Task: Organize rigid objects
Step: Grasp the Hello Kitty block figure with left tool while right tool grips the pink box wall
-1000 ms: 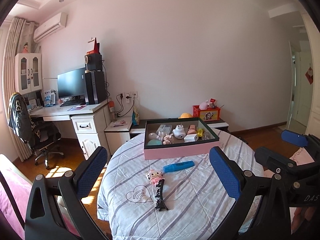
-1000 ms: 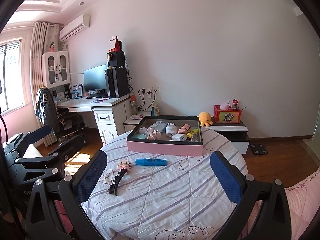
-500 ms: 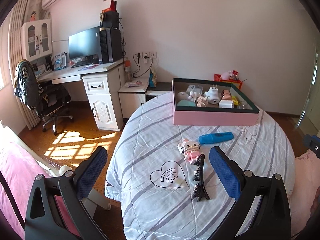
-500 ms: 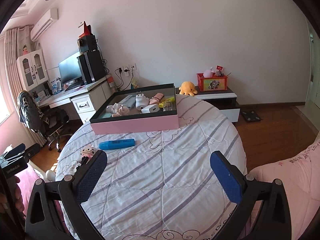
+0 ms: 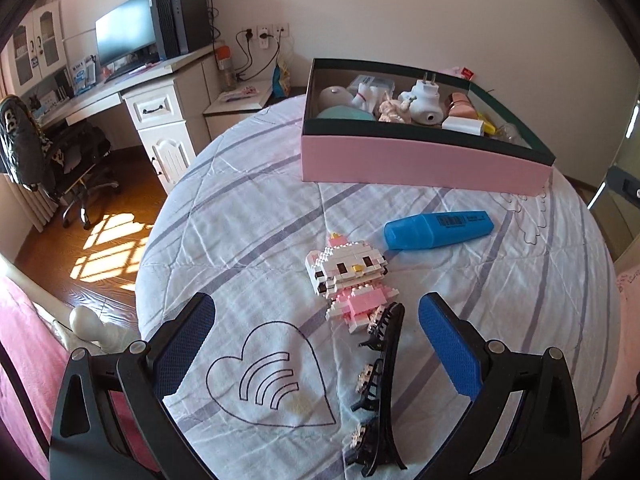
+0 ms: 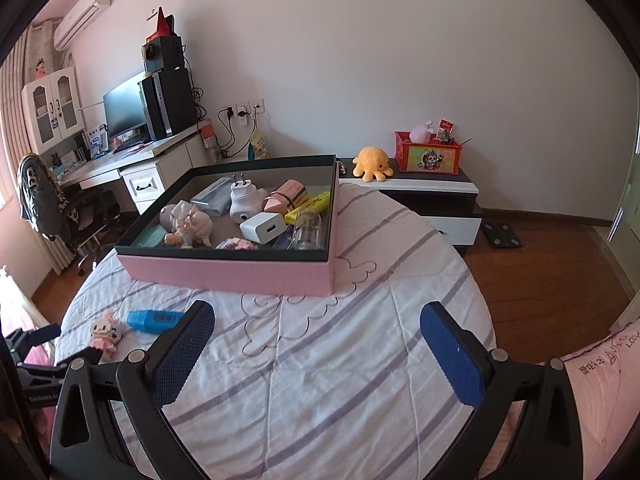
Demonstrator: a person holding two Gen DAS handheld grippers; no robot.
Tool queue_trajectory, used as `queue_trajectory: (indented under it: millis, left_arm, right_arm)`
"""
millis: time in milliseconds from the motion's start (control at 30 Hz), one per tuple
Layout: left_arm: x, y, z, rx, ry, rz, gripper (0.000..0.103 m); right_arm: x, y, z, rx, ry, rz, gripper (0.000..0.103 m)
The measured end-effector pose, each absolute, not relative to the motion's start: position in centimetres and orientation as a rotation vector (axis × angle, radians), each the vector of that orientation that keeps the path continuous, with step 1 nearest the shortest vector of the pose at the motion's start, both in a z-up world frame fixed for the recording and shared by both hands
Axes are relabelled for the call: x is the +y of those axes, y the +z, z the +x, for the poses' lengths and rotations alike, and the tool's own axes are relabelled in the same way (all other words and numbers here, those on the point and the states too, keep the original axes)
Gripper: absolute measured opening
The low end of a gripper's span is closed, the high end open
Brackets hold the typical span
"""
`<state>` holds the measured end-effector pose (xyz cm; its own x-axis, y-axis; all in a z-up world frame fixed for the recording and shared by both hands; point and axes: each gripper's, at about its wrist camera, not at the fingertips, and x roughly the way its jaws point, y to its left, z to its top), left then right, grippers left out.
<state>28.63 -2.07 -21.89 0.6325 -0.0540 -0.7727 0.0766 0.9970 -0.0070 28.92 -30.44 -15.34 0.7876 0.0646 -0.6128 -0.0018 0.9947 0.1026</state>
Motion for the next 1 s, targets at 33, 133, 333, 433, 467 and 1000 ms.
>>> queue_trajectory:
  millis: [33,133,333,433,467,1000]
  left_arm:
    - [-2.0,-22.1,29.1,0.889,-0.074,0.023,0.103]
    - [-2.0,-22.6,30.1,0.904,-0.070,0.020,0.103]
    - [-2.5,-24.2,31.0,0.943,-0.059,0.065,0.103]
    - [-2.4,-24.3,31.4,0.936,-0.054,0.071,0.103]
    - [-2.3,-24.3,31.5,0.933,-0.052,0.075,0.103]
    - [-0.2,-23.6,32.9,0.863,-0.069,0.052,0.060]
  right_arm:
    - [-30.8,-15.3,30.2,0.672,0.033,0.103,0.103]
    - [-31.6,-15.2,34.3,0.691,0.027,0.095,0.103]
    - [-32.2,-16.7,42.1,0.800,0.018,0.036,0.085]
    - [-32.6,-18.1,44.2,0.861,0.017,0.022,0.048]
    - [-32.7,-18.4,44.5,0.867,0.046,0.031,0.046]
    - [-33.2,-21.4,46.1,0.871,0.144,0.140,0.026]
